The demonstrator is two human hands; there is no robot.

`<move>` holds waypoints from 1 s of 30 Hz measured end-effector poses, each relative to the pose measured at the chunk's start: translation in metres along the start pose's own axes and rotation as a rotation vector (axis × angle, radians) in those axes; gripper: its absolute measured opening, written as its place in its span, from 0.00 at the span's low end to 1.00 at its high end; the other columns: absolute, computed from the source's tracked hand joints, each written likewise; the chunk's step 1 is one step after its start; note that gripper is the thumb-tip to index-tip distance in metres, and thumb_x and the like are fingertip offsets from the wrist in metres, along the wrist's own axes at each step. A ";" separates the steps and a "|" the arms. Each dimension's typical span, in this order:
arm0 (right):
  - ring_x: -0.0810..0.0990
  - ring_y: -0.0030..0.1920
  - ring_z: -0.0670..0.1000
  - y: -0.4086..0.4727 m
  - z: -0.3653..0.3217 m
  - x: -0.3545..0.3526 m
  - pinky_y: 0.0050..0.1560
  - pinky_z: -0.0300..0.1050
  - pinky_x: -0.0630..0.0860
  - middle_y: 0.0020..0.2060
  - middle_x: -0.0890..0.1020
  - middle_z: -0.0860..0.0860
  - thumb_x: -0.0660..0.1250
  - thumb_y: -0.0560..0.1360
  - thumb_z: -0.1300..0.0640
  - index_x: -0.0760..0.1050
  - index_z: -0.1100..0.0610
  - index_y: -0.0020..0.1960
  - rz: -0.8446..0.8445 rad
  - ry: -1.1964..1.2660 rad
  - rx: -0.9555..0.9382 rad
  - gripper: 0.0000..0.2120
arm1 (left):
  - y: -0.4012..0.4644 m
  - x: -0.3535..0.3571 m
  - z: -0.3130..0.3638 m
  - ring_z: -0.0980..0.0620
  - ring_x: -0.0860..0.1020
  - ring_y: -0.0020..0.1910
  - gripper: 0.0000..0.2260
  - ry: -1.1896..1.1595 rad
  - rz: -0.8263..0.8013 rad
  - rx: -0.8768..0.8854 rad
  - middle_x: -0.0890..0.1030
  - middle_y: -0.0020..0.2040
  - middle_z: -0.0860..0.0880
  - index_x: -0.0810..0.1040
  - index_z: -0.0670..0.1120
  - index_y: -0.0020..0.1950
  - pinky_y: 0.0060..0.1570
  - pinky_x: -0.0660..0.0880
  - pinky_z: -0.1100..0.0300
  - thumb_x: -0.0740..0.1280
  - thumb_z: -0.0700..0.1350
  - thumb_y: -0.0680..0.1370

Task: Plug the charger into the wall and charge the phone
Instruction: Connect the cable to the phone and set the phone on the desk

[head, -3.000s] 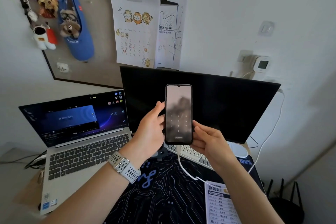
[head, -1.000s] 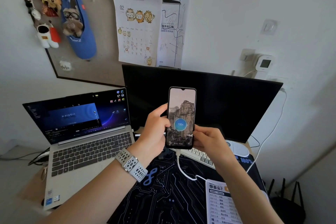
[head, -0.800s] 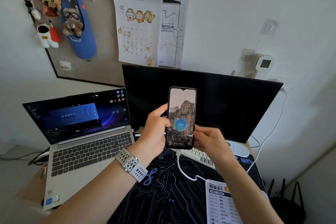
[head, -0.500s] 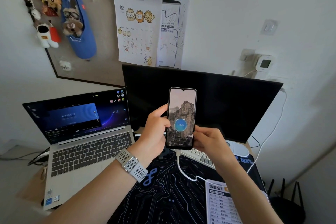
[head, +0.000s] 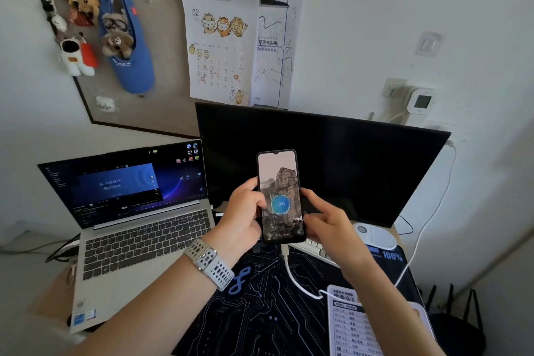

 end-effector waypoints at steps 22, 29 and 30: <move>0.71 0.39 0.54 0.009 0.014 0.002 0.68 0.55 0.72 0.32 0.69 0.56 0.60 0.77 0.62 0.62 0.40 0.72 0.007 -0.020 -0.041 0.28 | 0.002 -0.004 -0.005 0.44 0.75 0.49 0.25 0.017 -0.013 -0.018 0.79 0.47 0.43 0.82 0.49 0.51 0.41 0.78 0.51 0.53 0.28 0.68; 0.75 0.51 0.75 0.006 0.016 0.007 0.56 0.52 0.81 0.50 0.75 0.76 0.61 0.78 0.61 0.63 0.39 0.72 -0.014 0.033 0.001 0.27 | 0.003 -0.004 -0.013 0.44 0.74 0.47 0.23 0.004 0.008 -0.090 0.77 0.48 0.42 0.79 0.43 0.55 0.39 0.76 0.53 0.52 0.29 0.69; 0.74 0.51 0.76 0.006 0.018 0.008 0.56 0.53 0.81 0.50 0.75 0.76 0.61 0.78 0.61 0.63 0.40 0.72 -0.019 0.038 0.011 0.27 | 0.003 -0.004 -0.015 0.44 0.75 0.46 0.22 -0.006 0.008 -0.104 0.77 0.47 0.42 0.79 0.43 0.54 0.38 0.76 0.53 0.52 0.29 0.69</move>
Point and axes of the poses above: each hand's wrist, its own y-axis towards the middle knuckle, its own x-axis out of the palm, z = x × y, the point moved 10 cm from there along y, towards the middle knuckle
